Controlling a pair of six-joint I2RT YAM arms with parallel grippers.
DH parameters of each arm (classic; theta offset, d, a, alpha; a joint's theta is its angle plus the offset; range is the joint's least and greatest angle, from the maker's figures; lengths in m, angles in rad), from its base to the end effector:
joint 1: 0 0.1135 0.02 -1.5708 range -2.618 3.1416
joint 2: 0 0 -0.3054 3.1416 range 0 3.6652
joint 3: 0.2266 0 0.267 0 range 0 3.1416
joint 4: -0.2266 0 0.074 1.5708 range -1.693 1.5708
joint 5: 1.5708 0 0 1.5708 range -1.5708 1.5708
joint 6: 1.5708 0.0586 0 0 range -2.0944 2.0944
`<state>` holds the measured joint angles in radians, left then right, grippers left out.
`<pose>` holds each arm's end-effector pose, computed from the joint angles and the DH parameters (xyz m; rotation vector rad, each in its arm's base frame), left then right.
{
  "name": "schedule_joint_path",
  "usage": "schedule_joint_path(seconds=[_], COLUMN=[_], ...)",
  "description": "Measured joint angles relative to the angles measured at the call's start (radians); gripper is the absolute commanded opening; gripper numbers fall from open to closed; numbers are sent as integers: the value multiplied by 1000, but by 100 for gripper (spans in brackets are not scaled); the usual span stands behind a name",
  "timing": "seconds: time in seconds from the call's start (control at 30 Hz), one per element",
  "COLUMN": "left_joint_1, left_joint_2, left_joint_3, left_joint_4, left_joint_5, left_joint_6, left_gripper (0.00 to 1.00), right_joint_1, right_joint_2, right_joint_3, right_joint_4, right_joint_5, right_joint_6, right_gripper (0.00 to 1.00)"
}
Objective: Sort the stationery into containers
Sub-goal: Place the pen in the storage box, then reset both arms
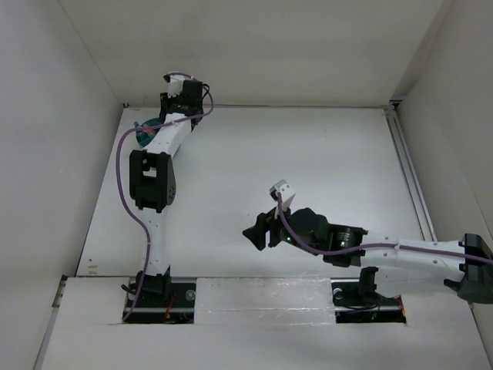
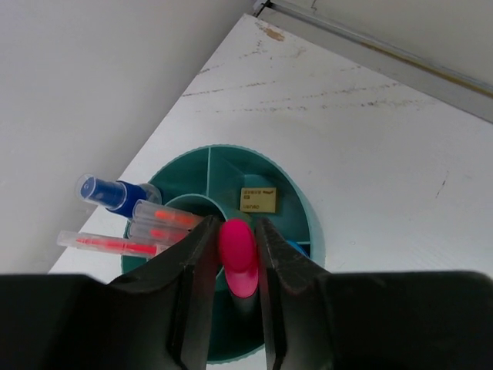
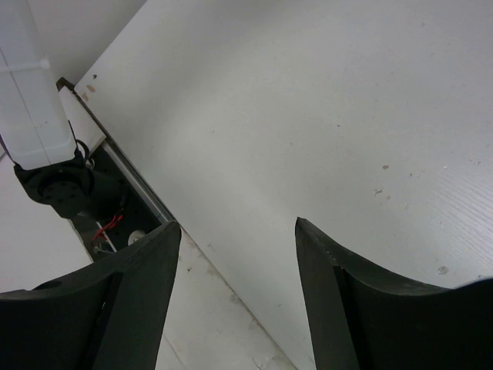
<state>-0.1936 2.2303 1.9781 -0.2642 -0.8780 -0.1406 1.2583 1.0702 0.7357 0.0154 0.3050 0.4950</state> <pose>0.5689 -0.0656 0.2930 -0.4648 1.8965 0.6897 0.0974 0.2441 0.3119 -0.5299 1.9072 0.8995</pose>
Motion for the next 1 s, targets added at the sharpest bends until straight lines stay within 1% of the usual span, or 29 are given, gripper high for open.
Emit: schedule_joint_path(seconds=[0.03, 0.07, 0.17, 0.2, 0.27, 0.4, 0.43, 0.47, 0.57, 0.6, 0.67, 0.7, 0.73, 0.77, 0.8, 0.83, 0.87, 0.93, 1.0], left_joint_1=[0, 0, 0, 0, -2, -11, -15, -21, -44, -54, -69, -77, -84, -89, -92, -92, -92, -89, -86], left_joint_2=[0, 0, 0, 0, 0, -6, -13, -23, -74, -100, -157, -187, -220, -254, -290, -331, -374, -480, -609], left_joint_3=[-5, -12, -35, -42, -51, -55, -55, -55, -53, -51, -29, -11, 15, 42, 69, 93, 110, 120, 82], left_joint_4=[2, 5, 12, 13, 14, 11, 8, 2, -17, -25, -49, -64, -84, -101, -119, -142, -162, -209, -236], left_joint_5=[-2, -4, -7, -10, -14, -21, -21, -20, -12, -11, 7, 22, 43, 68, 93, 119, 143, 197, 249], left_joint_6=[0, -2, -1, 0, 0, 0, -1, -2, -5, -6, -10, -15, -21, -29, -42, -58, -72, -102, -133], left_gripper=[27, 36, 44, 49, 49, 53, 56, 62, 69, 73, 77, 81, 91, 98, 100, 100, 100, 100, 100], right_joint_1=[0, 0, 0, 0, 0, 0, 0, 0, 0, 0, 0, 0, 0, 0, 0, 0, 0, 0, 0], right_joint_2=[0, -1, -3, -3, -3, -9, -11, -13, -18, -18, -18, -17, -16, -16, -15, -15, -14, -16, -26], right_joint_3=[0, 0, 0, 0, 0, 0, 0, 0, 2, 6, 18, 30, 45, 65, 95, 126, 157, 227, 288], right_joint_4=[0, 0, 0, 0, 0, 0, 0, 0, -2, -8, -23, -37, -53, -72, -104, -139, -172, -251, -359], right_joint_5=[0, 0, -1, -1, -1, -2, -2, -2, 2, 3, 15, 23, 32, 47, 73, 100, 132, 211, 293], right_joint_6=[0, 0, 0, 0, 0, 0, 0, 0, 0, -1, -2, -1, -1, 0, 3, 16, 25, 58, 103], right_gripper=[67, 67, 67, 67, 67, 67, 67, 67, 67, 67, 68, 68, 70, 75, 81, 82, 100, 100, 100])
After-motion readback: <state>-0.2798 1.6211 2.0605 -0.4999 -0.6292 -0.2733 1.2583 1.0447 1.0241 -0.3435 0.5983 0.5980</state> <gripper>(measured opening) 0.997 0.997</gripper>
